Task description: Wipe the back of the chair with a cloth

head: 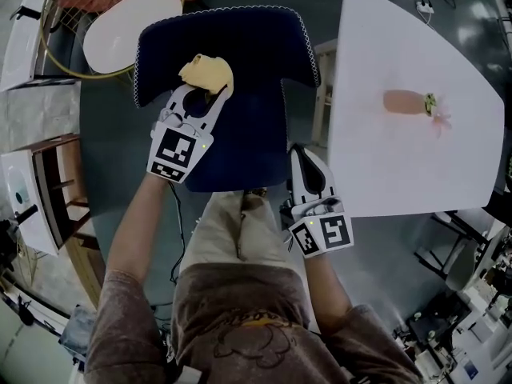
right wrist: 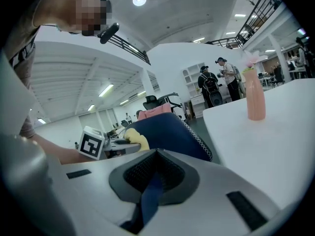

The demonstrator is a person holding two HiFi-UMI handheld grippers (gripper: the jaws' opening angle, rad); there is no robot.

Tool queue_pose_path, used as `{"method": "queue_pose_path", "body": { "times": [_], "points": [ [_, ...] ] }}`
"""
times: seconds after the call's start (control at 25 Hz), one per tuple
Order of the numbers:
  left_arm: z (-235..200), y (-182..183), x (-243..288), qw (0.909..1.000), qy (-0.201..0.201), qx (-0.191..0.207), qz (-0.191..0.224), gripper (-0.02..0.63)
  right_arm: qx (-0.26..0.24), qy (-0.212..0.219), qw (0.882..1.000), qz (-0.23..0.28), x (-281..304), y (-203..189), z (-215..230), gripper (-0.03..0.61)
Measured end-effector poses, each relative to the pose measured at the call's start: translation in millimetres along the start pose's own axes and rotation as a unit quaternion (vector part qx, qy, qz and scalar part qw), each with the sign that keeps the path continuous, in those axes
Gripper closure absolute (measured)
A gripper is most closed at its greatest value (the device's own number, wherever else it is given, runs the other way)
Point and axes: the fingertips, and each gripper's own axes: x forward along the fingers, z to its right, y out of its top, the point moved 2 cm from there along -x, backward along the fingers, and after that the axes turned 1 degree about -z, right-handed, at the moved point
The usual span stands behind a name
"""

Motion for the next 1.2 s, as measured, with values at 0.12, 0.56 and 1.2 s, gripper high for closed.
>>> {"method": "queue_pose_path", "body": {
  "times": [0.12, 0.56, 1.2],
  "points": [
    [-17, -24, -30, 0.9988, 0.044, -0.013, -0.016, 0.561, -0.001, 0.007, 1.0, -0.001, 5, -2, -5, 0.552],
    [-54, -91, -102, 0.9866, 0.142, -0.043, -0.069, 0.561, -0.007, 0.022, 1.0, -0.013, 17, -8, -12, 0.552],
    [-87, -115, -53, 0.9775, 0.181, -0.06, -0.09, 0.561, -0.006, 0.019, 0.999, -0.03, 23, -23, -9, 0.552]
  ]
}}
